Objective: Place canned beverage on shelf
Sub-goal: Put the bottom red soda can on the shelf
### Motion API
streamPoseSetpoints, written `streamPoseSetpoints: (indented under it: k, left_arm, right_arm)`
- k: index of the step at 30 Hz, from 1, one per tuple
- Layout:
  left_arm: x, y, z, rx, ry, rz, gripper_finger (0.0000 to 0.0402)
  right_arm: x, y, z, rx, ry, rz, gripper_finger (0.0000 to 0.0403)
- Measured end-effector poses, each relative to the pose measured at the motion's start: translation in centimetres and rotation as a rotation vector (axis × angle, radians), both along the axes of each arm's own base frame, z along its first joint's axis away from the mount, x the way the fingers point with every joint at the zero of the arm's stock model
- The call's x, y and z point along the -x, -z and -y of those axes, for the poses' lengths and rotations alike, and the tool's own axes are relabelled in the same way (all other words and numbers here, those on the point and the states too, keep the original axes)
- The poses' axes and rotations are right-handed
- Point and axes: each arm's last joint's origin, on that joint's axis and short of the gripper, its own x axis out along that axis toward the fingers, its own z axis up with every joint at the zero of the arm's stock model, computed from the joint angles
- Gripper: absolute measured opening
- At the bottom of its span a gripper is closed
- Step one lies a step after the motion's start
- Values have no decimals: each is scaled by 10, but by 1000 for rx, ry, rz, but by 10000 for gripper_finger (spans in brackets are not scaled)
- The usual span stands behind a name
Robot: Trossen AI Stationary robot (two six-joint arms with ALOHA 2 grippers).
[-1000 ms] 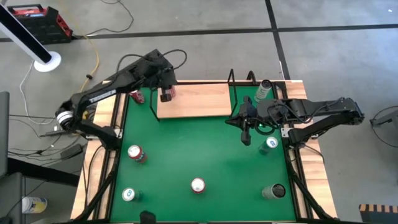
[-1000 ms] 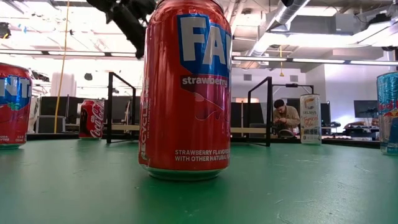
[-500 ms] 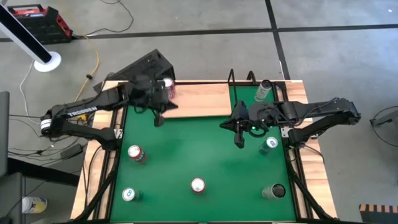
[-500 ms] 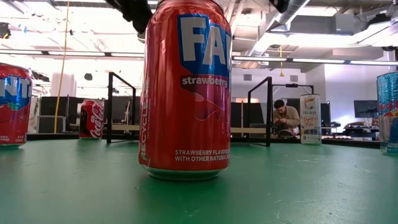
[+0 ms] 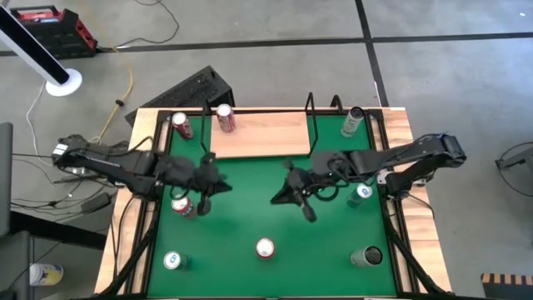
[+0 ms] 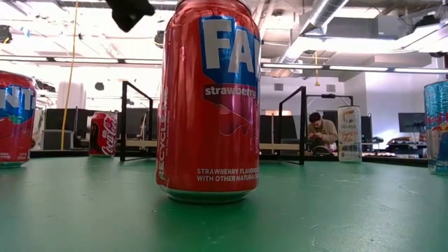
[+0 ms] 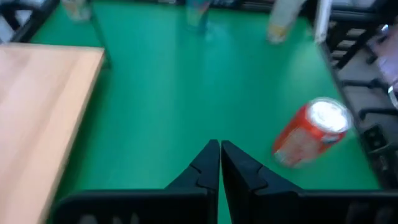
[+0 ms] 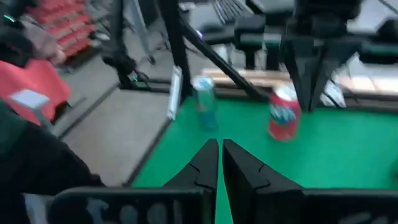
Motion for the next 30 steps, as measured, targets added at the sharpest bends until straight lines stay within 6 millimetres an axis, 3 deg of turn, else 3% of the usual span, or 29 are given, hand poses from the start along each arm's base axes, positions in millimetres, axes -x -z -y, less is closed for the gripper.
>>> streamPoseSetpoints:
  k: [6,11,17,24,30]
  left_arm:
    - [31,12,20,-29,60,39,0]
    - [65,19,23,31,171,61,0]
    - [95,25,18,77,275,107,0]
    - [104,31,15,60,289,118,12]
    - [103,35,16,14,332,100,74]
  right_arm:
    - [-27,-6,-28,-44,-4,37,63]
    - [-53,-7,-54,-63,108,26,70]
    - [-68,6,-90,-62,191,-142,87]
    - [-73,26,-121,-62,213,-296,151]
    - [-66,34,-129,1,268,-346,236]
